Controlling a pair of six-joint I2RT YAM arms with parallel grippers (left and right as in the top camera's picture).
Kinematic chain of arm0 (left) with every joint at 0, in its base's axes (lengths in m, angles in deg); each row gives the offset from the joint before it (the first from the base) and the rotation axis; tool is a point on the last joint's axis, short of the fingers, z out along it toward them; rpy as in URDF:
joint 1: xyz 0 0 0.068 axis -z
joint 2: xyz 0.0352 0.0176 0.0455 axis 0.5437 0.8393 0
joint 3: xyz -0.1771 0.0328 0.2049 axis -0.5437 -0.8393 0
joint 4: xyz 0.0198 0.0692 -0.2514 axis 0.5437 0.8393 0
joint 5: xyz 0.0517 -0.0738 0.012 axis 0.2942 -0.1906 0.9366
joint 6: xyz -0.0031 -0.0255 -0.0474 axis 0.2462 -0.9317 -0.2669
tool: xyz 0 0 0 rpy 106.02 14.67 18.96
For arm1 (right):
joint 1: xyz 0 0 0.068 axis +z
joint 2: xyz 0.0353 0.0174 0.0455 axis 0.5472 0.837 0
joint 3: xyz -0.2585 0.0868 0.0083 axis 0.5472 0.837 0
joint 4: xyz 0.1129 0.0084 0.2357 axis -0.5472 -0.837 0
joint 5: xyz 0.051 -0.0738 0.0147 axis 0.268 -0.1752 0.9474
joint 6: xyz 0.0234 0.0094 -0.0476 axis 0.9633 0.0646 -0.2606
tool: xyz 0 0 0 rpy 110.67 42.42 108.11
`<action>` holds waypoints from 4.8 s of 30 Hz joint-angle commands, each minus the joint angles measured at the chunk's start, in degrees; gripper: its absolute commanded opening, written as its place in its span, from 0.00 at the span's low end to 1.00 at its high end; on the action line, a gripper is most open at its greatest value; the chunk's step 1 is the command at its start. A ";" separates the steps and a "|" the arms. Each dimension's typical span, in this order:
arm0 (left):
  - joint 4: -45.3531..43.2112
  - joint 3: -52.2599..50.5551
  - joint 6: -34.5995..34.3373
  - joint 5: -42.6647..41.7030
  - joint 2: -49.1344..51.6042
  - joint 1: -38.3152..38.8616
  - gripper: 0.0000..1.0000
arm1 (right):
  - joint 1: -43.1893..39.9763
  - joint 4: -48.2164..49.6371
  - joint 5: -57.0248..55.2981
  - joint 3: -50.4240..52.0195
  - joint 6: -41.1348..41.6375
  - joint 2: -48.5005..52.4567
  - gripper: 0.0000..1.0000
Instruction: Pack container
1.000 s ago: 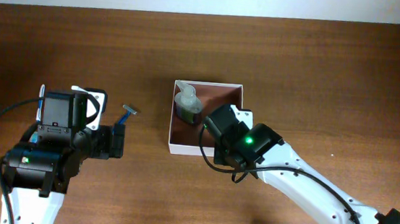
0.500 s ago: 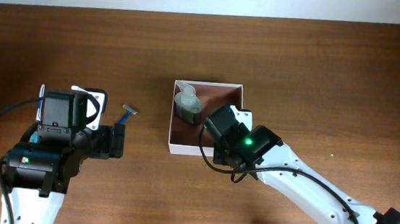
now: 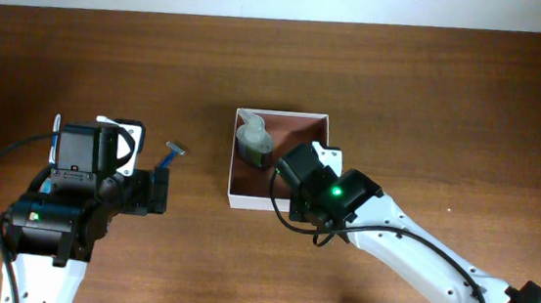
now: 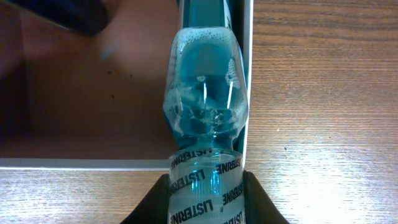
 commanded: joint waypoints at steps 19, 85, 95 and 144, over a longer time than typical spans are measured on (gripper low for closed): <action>0.09 0.98 -0.37 -0.61 0.09 -0.13 1.00 | -1.73 0.59 -5.40 -13.55 -16.02 0.26 0.04; 0.07 0.98 -0.37 -0.61 0.09 -0.15 1.00 | -17.05 -0.55 7.52 -28.26 -32.28 11.23 0.54; 0.07 0.98 -0.37 -0.61 0.09 -0.13 1.00 | -31.21 -10.75 5.42 -32.48 -27.71 2.54 0.35; 0.31 0.98 -0.37 -0.61 0.09 -0.13 1.00 | -27.93 14.16 25.27 0.63 -29.66 7.82 0.08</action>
